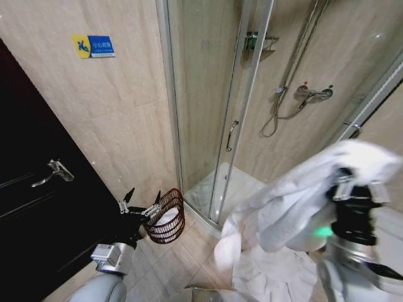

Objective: Discard the used towel into the hamper.

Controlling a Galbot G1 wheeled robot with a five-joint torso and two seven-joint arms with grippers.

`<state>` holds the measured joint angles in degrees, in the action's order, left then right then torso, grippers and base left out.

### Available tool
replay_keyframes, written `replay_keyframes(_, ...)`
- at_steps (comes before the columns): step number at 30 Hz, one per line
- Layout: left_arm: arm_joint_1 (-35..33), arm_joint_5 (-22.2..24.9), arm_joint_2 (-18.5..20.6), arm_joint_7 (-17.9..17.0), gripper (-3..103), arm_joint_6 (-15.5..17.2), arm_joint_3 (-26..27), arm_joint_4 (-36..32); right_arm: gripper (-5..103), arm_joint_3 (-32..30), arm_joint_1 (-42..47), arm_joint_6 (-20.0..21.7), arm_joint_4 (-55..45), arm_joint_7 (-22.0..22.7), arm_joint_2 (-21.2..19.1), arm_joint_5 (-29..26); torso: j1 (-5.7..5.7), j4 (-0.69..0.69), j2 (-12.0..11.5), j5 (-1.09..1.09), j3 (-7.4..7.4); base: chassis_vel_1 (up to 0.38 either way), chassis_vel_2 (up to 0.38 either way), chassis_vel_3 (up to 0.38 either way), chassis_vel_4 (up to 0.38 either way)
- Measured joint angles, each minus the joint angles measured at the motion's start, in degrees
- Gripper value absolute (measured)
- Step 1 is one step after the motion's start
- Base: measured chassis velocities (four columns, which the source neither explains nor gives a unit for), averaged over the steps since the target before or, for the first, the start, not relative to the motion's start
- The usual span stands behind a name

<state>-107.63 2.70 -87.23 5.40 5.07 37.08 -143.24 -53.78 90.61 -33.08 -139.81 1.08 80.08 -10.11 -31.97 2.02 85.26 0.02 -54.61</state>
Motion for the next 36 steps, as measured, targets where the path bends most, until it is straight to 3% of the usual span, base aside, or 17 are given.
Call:
replay_keyframes(11, 0.00, 0.00, 0.00, 0.00, 93, 0.00, 0.00, 0.00, 11, 0.73, 0.84, 2.36, -3.77, 0.02, -0.03, -3.56, 0.00, -0.02, 0.00, -0.02, 0.00, 0.000, 0.000, 0.000, 0.000)
replay_keyframes(17, 0.00, 0.00, 0.00, 0.00, 93, 0.00, 0.00, 0.00, 11, 0.52, 1.93, 7.86, -3.77, 1.86, -0.47, -8.10, 0.00, -0.01, 0.00, -0.02, 0.00, 0.000, 0.000, 0.000, 0.000)
replay_keyframes(24, 0.00, 0.00, 0.00, 0.00, 93, 0.00, 0.00, 0.00, 11, 0.79, 0.61, 10.91, -3.64, 2.04, -2.10, -9.07, 0.00, 0.00, 0.00, -0.02, 0.00, 0.000, 0.000, 0.000, 0.000)
replay_keyframes(36, 0.00, 0.00, 0.00, 0.00, 93, 0.00, 0.00, 0.00, 11, 0.27, 0.86, 11.16, -3.53, 1.83, -3.89, -11.00, 0.00, -0.01, 0.00, -0.02, 0.00, 0.000, 0.000, 0.000, 0.000)
